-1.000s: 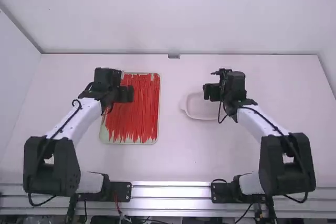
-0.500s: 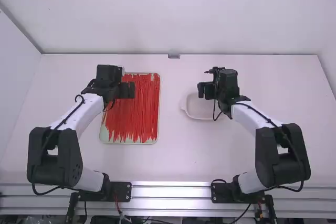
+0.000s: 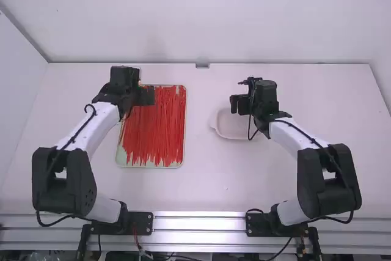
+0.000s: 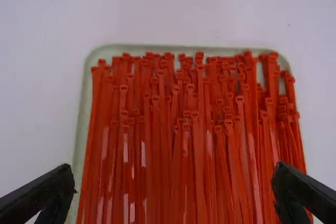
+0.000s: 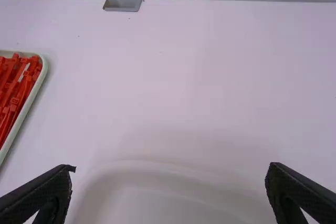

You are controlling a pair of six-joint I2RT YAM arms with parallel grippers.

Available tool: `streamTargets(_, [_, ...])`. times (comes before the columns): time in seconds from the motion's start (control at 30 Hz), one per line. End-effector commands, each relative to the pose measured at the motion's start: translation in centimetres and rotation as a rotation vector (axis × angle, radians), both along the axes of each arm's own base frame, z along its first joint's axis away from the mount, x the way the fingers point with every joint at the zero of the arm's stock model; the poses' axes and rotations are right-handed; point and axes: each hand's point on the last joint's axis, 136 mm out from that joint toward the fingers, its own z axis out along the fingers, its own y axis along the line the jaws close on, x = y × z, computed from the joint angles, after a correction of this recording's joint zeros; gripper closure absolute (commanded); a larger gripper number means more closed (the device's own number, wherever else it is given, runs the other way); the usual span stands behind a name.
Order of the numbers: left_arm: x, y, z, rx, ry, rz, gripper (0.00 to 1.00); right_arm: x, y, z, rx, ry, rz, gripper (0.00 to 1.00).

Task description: Fasten the cable tie

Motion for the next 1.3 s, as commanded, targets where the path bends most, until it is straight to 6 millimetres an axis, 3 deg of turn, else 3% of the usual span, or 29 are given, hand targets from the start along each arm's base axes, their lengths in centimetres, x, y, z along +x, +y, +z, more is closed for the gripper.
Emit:
streamTargets(0.0, [1.8, 0.8, 0.7, 0.016, 0.004, 0.012, 0.01, 0.8, 0.1, 0.7, 0.003, -0.018, -0.002, 0.02])
streamTargets(0.2, [4.4, 0.7, 0.1, 0.029, 0.111, -0.004, 0.01, 0.7, 0.1, 0.6, 0.001, -0.01, -0.002, 0.02])
streamTargets(0.43, [6.9, 0.6, -2.3, 0.027, 0.23, -0.004, 0.01, 0.4, -0.3, 0.2, -0.003, 0.01, -0.01, 0.02])
streamTargets(0.63, [7.4, 0.8, -6.3, 0.027, 0.322, 0.002, 0.01, 0.4, -0.3, 0.1, -0.004, 0.013, -0.008, 0.02])
streamTargets(0.77, [7.3, 1.1, -10.0, 0.026, 0.391, 0.009, 0.0, 0.4, -0.3, 0.1, -0.004, 0.012, -0.008, 0.02])
streamTargets(0.87, [7.3, 1.1, -12.1, 0.026, 0.422, 0.009, 0.09, 0.4, -0.3, 0.1, -0.004, 0.012, -0.009, 0.02])
streamTargets(1.27, [7.7, 2.9, -12.2, 0.078, 0.398, 0.136, 0.23, 0.4, -0.7, 0.0, -0.021, 0.016, -0.027, 0.02])
